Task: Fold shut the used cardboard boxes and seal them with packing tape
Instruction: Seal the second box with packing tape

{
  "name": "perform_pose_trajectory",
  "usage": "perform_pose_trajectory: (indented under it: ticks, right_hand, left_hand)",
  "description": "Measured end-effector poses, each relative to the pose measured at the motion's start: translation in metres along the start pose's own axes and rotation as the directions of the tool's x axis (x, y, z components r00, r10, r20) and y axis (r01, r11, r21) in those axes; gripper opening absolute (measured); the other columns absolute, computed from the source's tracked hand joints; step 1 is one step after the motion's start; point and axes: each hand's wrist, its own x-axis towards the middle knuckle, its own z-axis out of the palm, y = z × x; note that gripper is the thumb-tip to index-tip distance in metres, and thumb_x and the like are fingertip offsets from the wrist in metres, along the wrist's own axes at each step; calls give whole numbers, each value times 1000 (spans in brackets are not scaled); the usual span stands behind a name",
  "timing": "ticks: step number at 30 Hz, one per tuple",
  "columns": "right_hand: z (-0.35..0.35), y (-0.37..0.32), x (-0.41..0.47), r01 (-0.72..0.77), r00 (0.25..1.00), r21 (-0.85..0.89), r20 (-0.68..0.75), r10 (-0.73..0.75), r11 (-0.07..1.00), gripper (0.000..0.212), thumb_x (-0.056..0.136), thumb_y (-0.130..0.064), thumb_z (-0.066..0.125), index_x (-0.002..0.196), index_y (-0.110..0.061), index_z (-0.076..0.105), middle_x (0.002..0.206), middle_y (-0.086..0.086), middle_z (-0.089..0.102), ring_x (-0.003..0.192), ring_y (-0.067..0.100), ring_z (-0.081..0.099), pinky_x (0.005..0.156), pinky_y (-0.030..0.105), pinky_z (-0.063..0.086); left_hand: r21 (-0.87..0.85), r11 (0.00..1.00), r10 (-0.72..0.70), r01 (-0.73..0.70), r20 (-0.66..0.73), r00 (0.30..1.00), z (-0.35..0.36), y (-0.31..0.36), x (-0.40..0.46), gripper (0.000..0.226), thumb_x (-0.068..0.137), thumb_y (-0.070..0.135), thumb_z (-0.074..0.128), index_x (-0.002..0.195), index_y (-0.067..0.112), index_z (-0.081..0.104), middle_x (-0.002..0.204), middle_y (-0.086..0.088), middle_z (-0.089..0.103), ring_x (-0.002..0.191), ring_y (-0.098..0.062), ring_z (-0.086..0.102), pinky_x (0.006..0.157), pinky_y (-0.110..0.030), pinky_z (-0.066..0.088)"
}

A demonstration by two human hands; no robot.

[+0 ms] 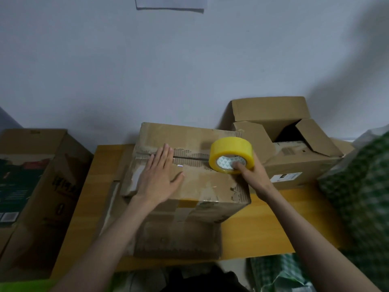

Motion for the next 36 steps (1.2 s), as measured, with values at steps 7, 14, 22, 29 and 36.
perform_pose_trajectory:
  ticks: [7,14,22,29,36]
  right_hand:
    - [37,1,-35,68,998,-290,7,-69,954,61,80,-67,54,127,-30,45,118,1,55,108,21,54,89,44,48]
    - [37,-15,-36,270,940,-226,-150,-307,936,39,81,-23,59,118,-13,51,114,4,55,101,14,52,82,37,46]
    - [-38,-16,-41,293,830,-493,-294,-474,819,43,73,14,60,111,-7,51,101,0,48,91,9,42,73,25,33]
    - [-42,33,-33,247,867,-626,-199,-457,740,46,70,18,56,107,-10,53,99,6,53,91,25,45,67,36,33]
    - [-32,69,-26,167,910,-593,-215,-355,788,53,69,21,52,111,-11,54,96,1,51,89,22,42,65,35,29]
  left_hand:
    - [16,999,-34,34,6,999,-3,-27,-15,91,95,71,17,156,15,-20,163,-2,-29,150,-15,-25,124,-37,-10]
    - [-25,999,-39,39,-21,999,6,-32,-24,92,93,75,12,158,17,-17,163,2,-28,151,-11,-23,125,-36,-6]
    - [-26,998,-56,57,33,998,2,-31,-19,91,94,74,17,156,19,-21,161,4,-34,149,-12,-27,125,-37,-7]
    - [0,999,-48,48,53,997,2,-30,-18,93,91,77,11,156,19,-23,162,3,-32,151,-13,-24,125,-37,-7]
    - [16,999,-51,50,54,997,5,-32,-18,95,88,79,6,156,19,-23,161,4,-33,150,-13,-25,123,-36,-9]
